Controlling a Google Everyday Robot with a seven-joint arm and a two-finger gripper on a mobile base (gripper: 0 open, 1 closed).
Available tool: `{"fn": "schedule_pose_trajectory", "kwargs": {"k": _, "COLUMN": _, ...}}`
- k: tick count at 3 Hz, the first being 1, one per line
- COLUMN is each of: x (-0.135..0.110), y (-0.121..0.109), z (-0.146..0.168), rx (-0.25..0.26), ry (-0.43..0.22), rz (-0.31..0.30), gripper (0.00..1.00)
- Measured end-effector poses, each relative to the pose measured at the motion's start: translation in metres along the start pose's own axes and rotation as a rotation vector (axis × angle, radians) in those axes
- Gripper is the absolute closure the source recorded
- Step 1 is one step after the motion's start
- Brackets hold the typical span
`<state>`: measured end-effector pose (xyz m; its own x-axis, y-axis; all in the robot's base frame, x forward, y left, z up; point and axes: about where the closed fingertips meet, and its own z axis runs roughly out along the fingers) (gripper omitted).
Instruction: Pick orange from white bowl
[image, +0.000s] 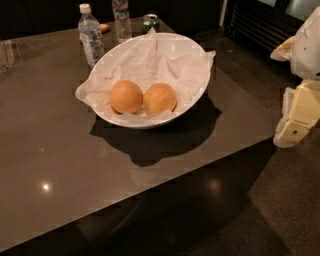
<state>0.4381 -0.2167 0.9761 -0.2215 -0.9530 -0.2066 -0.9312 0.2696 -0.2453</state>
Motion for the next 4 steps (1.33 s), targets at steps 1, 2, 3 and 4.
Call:
{"fn": "schedule_pose_trajectory", "kwargs": {"k": 1, "x": 0.000, "y": 0.000, "z": 0.000, "rx": 0.000, "ry": 0.000, "rz": 0.000, "gripper": 0.00}}
{"fn": "schedule_pose_trajectory", "kwargs": {"k": 2, "x": -0.007, "y": -0.007, "z": 0.000, "rx": -0.006, "ry": -0.034, "rz": 0.006, "gripper": 0.00}}
{"fn": "schedule_pose_trajectory", "kwargs": {"k": 3, "x": -0.045, "y": -0.029, "z": 0.009, "rx": -0.057, "ry": -0.133, "rz": -0.044, "gripper": 0.00}}
{"fn": "schedule_pose_trajectory", "kwargs": {"k": 4, "x": -0.098, "y": -0.052, "z": 0.017, "rx": -0.122, "ry": -0.263, "rz": -0.107, "gripper": 0.00}}
